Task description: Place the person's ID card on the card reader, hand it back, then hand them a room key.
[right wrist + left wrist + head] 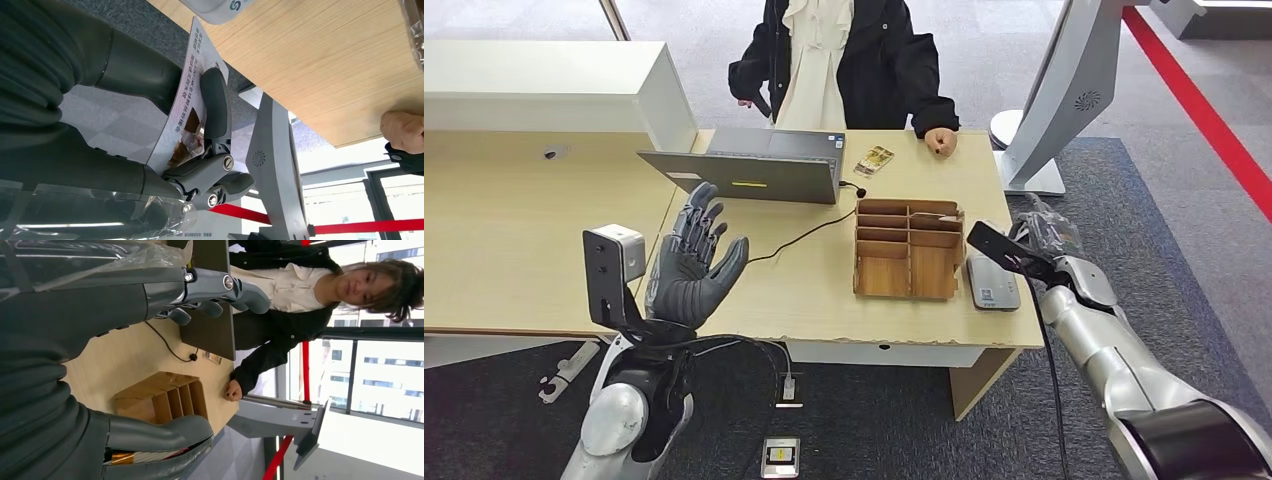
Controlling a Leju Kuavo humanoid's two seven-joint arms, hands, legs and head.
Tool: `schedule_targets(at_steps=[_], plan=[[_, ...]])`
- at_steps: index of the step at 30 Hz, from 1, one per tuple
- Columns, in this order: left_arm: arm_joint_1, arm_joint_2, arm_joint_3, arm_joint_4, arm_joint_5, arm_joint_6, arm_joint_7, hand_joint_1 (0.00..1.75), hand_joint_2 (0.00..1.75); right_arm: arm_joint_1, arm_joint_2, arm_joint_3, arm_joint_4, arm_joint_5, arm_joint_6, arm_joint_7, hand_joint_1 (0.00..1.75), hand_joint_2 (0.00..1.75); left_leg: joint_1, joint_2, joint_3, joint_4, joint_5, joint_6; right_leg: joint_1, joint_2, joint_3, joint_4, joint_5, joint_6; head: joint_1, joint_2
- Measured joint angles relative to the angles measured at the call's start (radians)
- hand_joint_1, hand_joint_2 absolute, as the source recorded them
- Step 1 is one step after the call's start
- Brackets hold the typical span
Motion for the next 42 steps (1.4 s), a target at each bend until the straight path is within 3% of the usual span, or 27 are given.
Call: schedule_targets(at_steps=[7, 22, 42], plan=[[0.005, 0.005, 0.0, -0.006, -0.003, 0.006, 0.009, 0.0, 1.75, 0.001, 0.004, 0.001, 0.007, -0.01, 0.015, 0.032, 1.75, 1.75, 0.0, 0.0, 0.0, 0.0, 0.0, 0.0, 0.0, 0.0, 0.0, 0.0, 0.0, 0.0, 0.0, 0.0], [0.024, 0.025, 0.0, -0.031, -0.008, 0.029, 0.018, 0.0, 1.75, 0.039, -0.062, -0.004, 0.059, -0.038, 0.017, 0.065, 1.75, 1.75, 0.0, 0.0, 0.0, 0.0, 0.0, 0.0, 0.0, 0.0, -0.001, 0.0, 0.0, 0.0, 0.0, 0.0], [0.023, 0.028, 0.0, -0.033, -0.016, 0.018, 0.018, 0.0, 1.75, 0.034, -0.064, -0.018, 0.063, 0.005, -0.004, 0.026, 1.75, 1.75, 0.0, 0.0, 0.0, 0.0, 0.0, 0.0, 0.0, 0.0, -0.001, 0.0, 0.0, 0.0, 0.0, 0.0]])
